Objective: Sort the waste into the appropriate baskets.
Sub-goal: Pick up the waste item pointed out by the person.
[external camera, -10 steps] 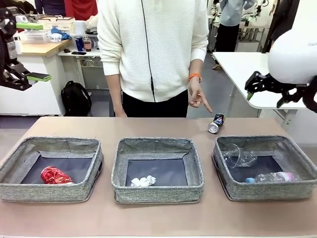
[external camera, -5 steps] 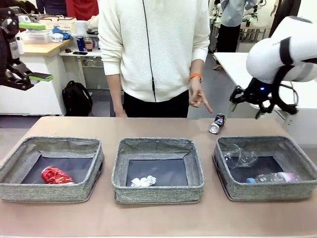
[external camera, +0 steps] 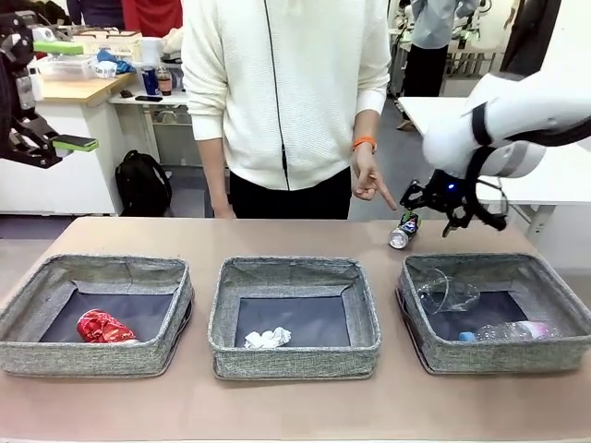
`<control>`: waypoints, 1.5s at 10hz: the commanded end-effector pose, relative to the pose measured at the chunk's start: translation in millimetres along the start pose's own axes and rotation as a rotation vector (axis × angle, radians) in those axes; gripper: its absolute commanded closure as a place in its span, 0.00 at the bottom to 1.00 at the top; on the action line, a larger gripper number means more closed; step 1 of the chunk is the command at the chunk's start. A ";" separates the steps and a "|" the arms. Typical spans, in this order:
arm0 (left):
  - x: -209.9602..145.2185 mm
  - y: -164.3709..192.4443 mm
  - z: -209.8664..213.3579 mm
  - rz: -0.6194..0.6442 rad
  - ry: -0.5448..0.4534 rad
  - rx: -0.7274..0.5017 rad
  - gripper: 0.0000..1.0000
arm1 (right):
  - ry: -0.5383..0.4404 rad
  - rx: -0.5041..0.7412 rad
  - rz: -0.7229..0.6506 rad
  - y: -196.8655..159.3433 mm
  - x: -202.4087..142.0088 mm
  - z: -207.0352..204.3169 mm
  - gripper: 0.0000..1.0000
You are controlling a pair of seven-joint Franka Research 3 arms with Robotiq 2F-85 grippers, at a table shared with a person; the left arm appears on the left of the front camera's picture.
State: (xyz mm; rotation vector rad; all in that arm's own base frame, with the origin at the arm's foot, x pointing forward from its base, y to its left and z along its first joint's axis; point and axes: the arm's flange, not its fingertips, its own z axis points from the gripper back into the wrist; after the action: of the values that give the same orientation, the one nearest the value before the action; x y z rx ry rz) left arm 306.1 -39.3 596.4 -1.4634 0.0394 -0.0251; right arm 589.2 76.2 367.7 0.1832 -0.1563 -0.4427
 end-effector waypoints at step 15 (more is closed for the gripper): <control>-0.7 -5.4 0.0 0.009 0.003 -0.019 0.00 | -0.025 0.101 -0.038 12.2 17.8 -65.5 0.58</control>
State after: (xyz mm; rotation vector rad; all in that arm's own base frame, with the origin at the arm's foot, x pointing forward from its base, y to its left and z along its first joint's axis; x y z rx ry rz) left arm 306.0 -39.4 596.4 -1.4635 0.0397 -0.0254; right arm 619.3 89.2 307.5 0.2555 -0.2085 -0.4990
